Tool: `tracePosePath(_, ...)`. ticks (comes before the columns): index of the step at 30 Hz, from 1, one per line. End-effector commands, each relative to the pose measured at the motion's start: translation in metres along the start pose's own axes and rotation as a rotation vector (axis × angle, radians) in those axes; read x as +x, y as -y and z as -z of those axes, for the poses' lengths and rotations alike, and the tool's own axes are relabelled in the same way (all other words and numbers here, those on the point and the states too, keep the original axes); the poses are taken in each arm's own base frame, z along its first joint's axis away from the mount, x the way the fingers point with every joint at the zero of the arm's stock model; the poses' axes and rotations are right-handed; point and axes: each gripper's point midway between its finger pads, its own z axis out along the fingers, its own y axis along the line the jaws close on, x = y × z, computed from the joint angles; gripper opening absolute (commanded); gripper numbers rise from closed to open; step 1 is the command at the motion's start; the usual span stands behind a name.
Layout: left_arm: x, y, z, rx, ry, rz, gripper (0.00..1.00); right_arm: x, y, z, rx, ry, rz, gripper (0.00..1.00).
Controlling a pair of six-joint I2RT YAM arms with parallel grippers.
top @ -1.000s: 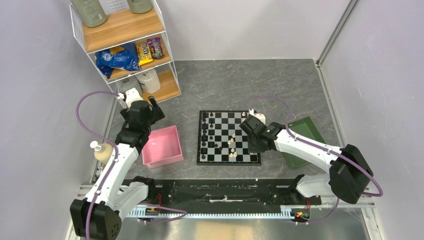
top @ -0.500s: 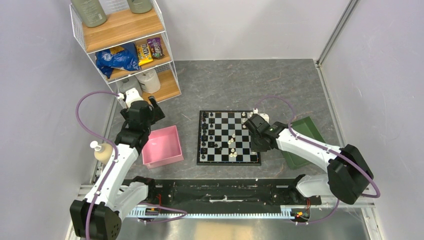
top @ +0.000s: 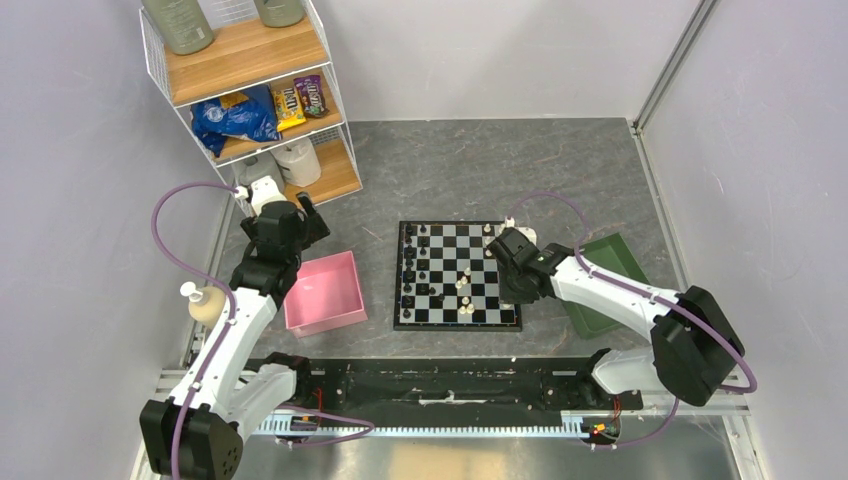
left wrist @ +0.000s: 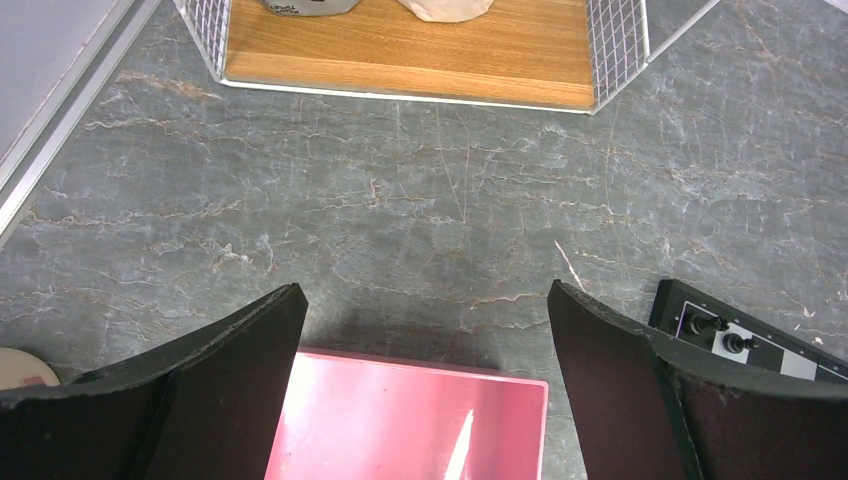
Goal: Set up the chess pieces on the board
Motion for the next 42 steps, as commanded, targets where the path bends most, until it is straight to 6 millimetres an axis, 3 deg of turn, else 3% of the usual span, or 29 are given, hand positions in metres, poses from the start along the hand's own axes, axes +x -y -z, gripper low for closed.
tracePosePath(1, -0.009, 0.001, 0.0, 0.005, 0.038, 0.013, 1.0, -0.005, -0.002, -0.001, -0.009, 0.015, 0.002, 0.36)
tracePosePath(5, -0.009, 0.001, 0.0, 0.003, 0.038, 0.011, 1.0, -0.01, -0.004, 0.009, -0.021, 0.03, 0.005, 0.39)
tracePosePath(12, -0.008, 0.0, 0.0, 0.002, 0.039, 0.012, 1.0, -0.024, -0.01, 0.045, -0.087, 0.086, 0.014, 0.44)
tracePosePath(16, -0.008, 0.002, -0.001, 0.007, 0.037, 0.015, 1.0, -0.028, -0.026, 0.059, -0.15, 0.117, 0.044, 0.48)
tracePosePath(28, -0.011, -0.002, 0.002, -0.003, 0.05, 0.01, 1.0, -0.002, -0.089, 0.029, -0.214, 0.018, 0.181, 0.51)
tracePosePath(34, -0.012, -0.005, 0.003, -0.018, 0.056, 0.01, 1.0, 0.001, -0.099, 0.017, -0.196, 0.0, 0.209, 0.51)
tracePosePath(42, -0.012, -0.007, 0.003, -0.024, 0.06, 0.006, 1.0, -0.001, -0.092, 0.008, -0.144, 0.009, 0.209, 0.45)
